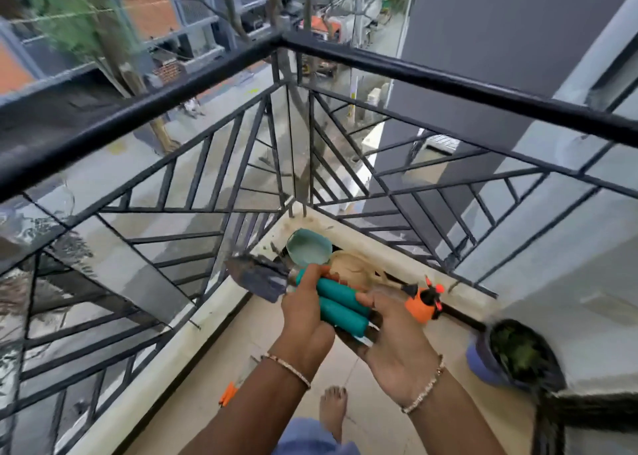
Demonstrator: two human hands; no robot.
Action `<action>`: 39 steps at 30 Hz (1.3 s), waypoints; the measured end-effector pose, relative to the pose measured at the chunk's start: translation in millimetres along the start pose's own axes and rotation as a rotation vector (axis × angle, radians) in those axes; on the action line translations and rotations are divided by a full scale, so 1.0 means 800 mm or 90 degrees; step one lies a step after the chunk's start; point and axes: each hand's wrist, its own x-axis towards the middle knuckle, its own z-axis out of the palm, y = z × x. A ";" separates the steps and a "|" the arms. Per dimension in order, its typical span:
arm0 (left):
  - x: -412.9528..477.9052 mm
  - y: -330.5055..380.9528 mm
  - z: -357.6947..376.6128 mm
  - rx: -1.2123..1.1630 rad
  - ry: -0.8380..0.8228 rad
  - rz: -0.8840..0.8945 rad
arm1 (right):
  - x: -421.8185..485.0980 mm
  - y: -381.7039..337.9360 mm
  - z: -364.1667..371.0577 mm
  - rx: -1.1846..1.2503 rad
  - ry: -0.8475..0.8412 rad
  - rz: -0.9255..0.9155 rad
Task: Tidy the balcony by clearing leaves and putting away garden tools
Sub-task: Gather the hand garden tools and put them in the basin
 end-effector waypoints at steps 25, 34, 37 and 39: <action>0.492 0.010 0.143 0.007 0.101 -0.345 | 0.505 -0.195 0.033 -0.653 -0.138 0.224; 0.722 -0.046 0.069 0.123 0.120 -0.360 | 0.740 -0.121 0.009 -0.737 -0.167 0.369; 0.803 -0.060 0.048 0.128 0.115 -0.337 | 0.830 -0.090 -0.006 -0.730 -0.138 0.365; 0.868 -0.080 0.027 0.137 0.135 -0.331 | 0.895 -0.057 -0.024 -0.729 -0.116 0.361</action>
